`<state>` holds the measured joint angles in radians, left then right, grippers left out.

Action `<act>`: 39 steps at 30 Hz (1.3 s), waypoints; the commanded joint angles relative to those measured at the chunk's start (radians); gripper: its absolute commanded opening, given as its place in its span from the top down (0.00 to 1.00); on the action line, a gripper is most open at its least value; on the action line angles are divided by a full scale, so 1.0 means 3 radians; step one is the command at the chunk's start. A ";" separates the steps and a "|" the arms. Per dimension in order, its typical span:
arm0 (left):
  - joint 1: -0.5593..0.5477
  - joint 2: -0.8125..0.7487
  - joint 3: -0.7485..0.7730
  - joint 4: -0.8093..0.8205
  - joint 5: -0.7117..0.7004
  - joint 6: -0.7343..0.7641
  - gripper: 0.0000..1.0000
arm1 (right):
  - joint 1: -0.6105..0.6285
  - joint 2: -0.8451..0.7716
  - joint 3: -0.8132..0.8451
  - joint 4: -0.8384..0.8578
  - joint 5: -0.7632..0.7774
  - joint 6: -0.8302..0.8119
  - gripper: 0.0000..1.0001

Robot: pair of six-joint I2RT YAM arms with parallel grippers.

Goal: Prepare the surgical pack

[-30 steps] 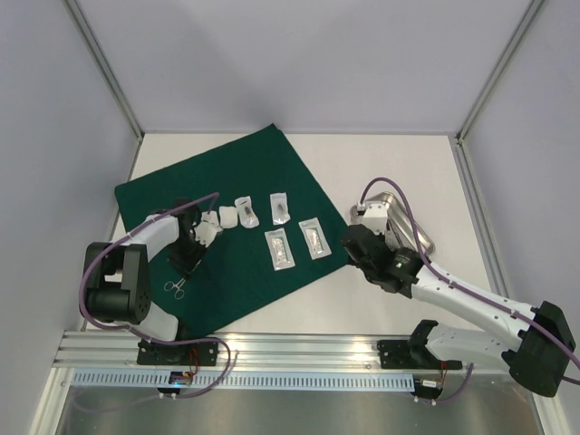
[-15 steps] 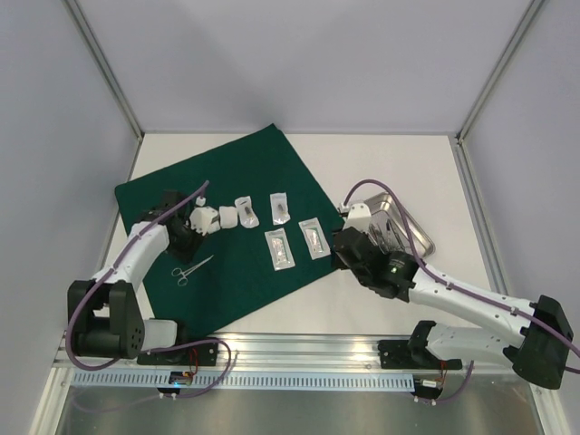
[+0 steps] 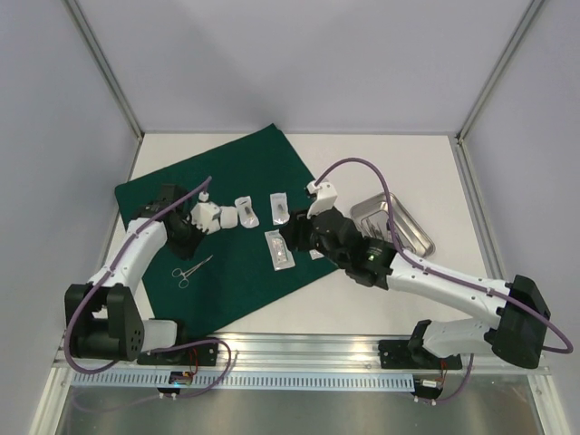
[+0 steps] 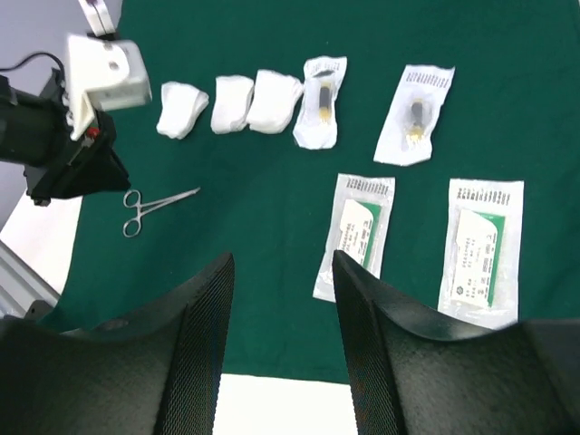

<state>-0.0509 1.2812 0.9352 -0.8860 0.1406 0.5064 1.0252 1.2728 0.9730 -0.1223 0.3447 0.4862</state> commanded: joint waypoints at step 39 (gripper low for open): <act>0.0011 0.0878 -0.0550 0.0765 -0.0356 0.0996 0.78 | 0.0009 -0.0045 -0.0369 -0.0068 -0.0075 -0.0092 0.50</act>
<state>-0.0513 1.4864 0.7807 -0.7296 0.0471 0.7578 1.0252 1.2739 0.8288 -0.1390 0.3180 0.4553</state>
